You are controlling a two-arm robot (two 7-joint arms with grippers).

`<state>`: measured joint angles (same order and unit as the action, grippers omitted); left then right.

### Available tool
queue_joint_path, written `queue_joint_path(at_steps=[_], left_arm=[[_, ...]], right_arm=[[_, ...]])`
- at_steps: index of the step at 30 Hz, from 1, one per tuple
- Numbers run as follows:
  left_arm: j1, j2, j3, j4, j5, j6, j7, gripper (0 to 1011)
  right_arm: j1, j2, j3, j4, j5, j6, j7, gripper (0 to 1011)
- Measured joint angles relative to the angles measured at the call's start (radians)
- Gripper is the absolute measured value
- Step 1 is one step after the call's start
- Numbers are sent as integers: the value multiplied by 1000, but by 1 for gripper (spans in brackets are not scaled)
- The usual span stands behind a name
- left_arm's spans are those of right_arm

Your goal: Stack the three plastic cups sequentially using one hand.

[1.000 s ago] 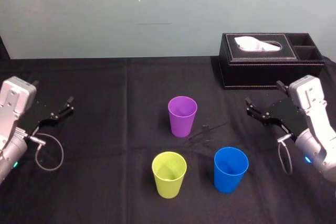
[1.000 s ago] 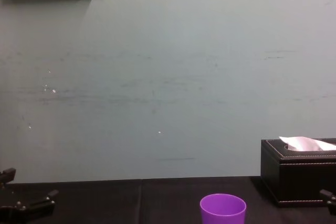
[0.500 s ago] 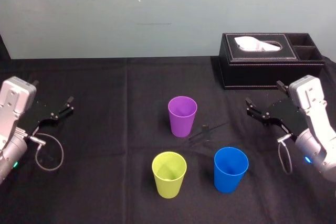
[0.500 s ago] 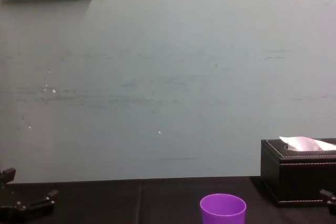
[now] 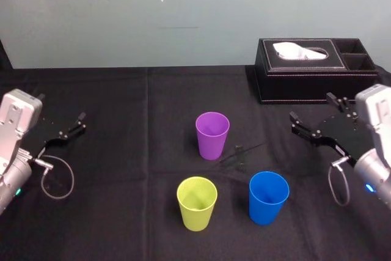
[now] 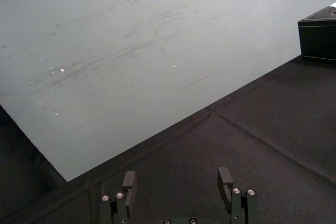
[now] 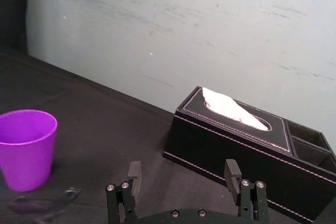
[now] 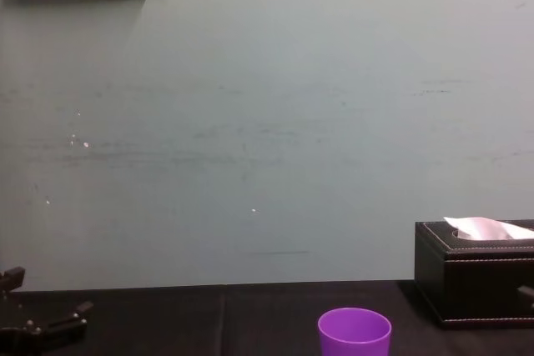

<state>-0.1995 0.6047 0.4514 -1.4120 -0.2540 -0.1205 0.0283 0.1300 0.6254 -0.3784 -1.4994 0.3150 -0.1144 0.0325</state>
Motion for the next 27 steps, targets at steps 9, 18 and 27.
queue_joint_path(at_steps=[9,18,27], left_arm=[[0,0,0,0,0,0,0,1010],[0,0,0,0,0,0,0,1010],[0,0,0,0,0,0,0,1010]], right_arm=[[-105,65,84,-109,88,5,75,1003],[-237,142,168,-221,148,-14,152,1003],[-364,218,247,-300,205,-65,264,1003]])
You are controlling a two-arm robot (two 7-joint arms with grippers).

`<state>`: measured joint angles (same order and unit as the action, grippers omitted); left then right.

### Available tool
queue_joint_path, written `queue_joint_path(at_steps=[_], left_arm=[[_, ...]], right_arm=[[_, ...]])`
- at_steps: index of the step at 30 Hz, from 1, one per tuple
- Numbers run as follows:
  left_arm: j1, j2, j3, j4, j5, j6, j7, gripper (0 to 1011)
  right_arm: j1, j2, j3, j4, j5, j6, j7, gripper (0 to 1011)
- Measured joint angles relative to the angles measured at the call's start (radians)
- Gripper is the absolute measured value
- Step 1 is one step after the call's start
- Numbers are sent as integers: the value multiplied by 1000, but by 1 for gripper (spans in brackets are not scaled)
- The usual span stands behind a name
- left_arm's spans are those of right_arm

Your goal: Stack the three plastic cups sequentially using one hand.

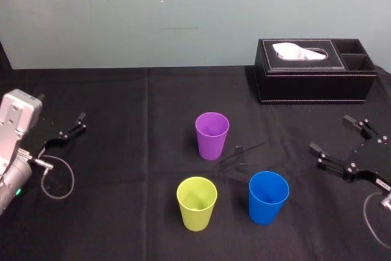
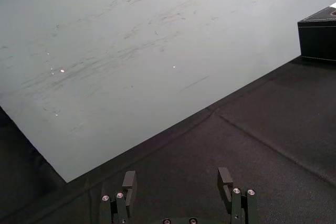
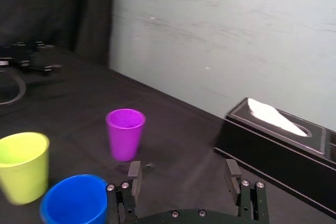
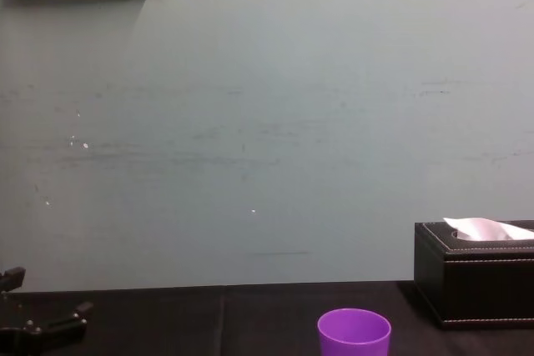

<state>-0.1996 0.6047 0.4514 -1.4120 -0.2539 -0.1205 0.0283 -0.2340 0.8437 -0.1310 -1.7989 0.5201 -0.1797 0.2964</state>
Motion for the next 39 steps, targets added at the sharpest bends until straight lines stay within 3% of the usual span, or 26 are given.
queue_joint_path(at_steps=[9,20,29,39], left_arm=[[0,0,0,0,0,0,0,1010],[0,0,0,0,0,0,0,1010],[0,0,0,0,0,0,0,1010],[0,0,0,0,0,0,0,1010]], right_arm=[[-85,45,44,-25,35,-50,115,1003],[-109,61,28,-2,31,-68,229,1003],[-75,24,-19,36,20,-26,279,1003],[-40,-20,-42,75,21,29,309,1003]])
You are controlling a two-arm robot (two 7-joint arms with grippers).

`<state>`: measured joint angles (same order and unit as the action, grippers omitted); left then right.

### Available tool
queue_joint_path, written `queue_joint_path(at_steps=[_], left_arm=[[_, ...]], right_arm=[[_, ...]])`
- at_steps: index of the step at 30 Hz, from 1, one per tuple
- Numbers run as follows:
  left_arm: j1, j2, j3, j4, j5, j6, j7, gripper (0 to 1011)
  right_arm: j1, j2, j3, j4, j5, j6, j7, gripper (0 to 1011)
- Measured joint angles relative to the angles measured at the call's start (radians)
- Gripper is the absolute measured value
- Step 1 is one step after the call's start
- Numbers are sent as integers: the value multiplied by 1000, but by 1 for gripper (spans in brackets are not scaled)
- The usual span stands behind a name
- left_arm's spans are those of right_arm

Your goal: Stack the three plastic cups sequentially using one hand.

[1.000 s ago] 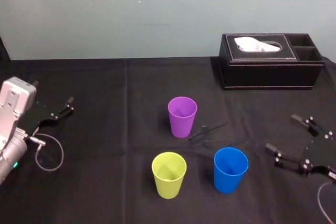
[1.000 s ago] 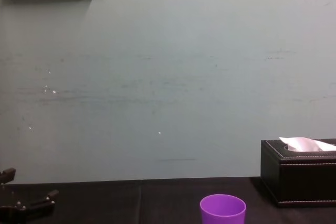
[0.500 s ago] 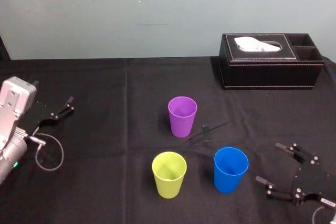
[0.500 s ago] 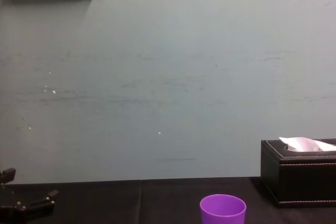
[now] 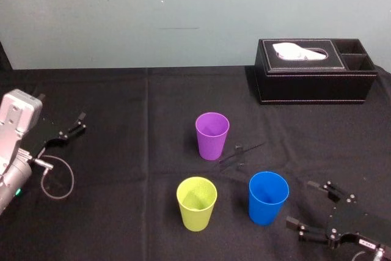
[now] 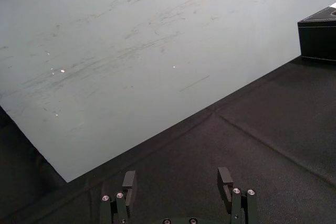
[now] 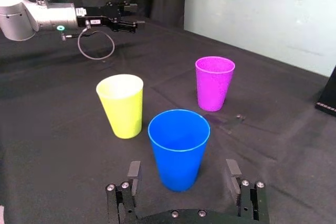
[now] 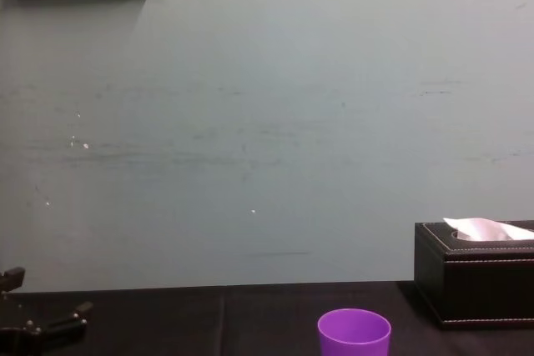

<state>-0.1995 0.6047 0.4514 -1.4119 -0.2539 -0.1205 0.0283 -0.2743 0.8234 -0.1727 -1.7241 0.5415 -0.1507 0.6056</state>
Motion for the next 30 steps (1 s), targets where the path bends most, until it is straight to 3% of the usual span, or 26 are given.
queue_joint_path(at_steps=[17,30], left_arm=[[0,0,0,0,0,0,0,1010],[0,0,0,0,0,0,0,1010]], right_arm=[[60,-43,-44,58,21,52,45,1003],[98,-52,-73,81,44,63,61,1003]])
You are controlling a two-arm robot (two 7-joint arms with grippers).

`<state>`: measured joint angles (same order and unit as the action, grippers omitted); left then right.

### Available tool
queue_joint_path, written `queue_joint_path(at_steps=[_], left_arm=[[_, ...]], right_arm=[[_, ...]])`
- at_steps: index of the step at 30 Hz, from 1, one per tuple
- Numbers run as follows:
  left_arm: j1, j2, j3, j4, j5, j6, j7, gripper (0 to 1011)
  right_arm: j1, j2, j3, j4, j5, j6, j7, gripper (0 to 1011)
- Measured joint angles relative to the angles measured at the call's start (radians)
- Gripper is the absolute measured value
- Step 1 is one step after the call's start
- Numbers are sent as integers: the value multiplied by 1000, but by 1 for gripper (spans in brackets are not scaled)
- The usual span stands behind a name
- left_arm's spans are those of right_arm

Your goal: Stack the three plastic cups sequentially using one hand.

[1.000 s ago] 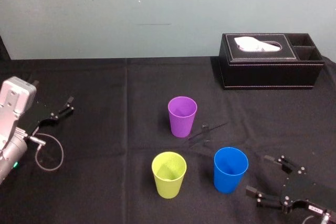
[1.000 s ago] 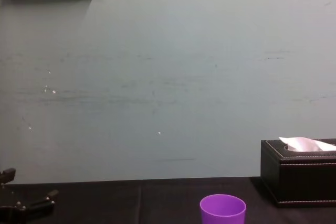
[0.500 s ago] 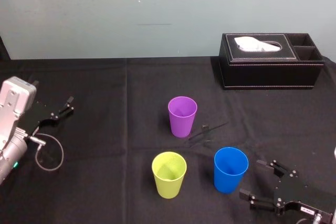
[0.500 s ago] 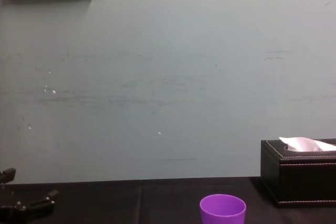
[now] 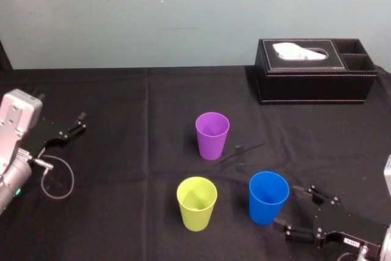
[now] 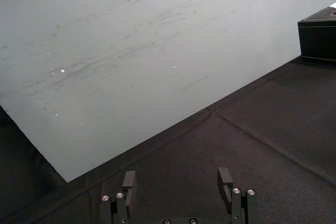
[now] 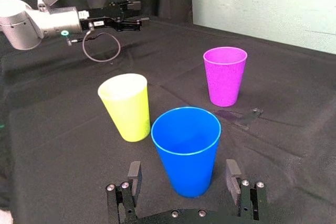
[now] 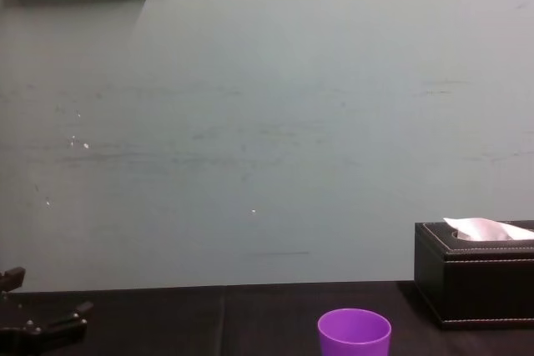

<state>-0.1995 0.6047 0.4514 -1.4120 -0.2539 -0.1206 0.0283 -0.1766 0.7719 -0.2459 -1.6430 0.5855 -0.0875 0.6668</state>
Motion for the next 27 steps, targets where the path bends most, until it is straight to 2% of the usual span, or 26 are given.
queue_joint_path(at_steps=[27], left_arm=[[0,0,0,0,0,0,0,1010]], right_arm=[[84,-29,-63,24,-34,4,-4,1003]])
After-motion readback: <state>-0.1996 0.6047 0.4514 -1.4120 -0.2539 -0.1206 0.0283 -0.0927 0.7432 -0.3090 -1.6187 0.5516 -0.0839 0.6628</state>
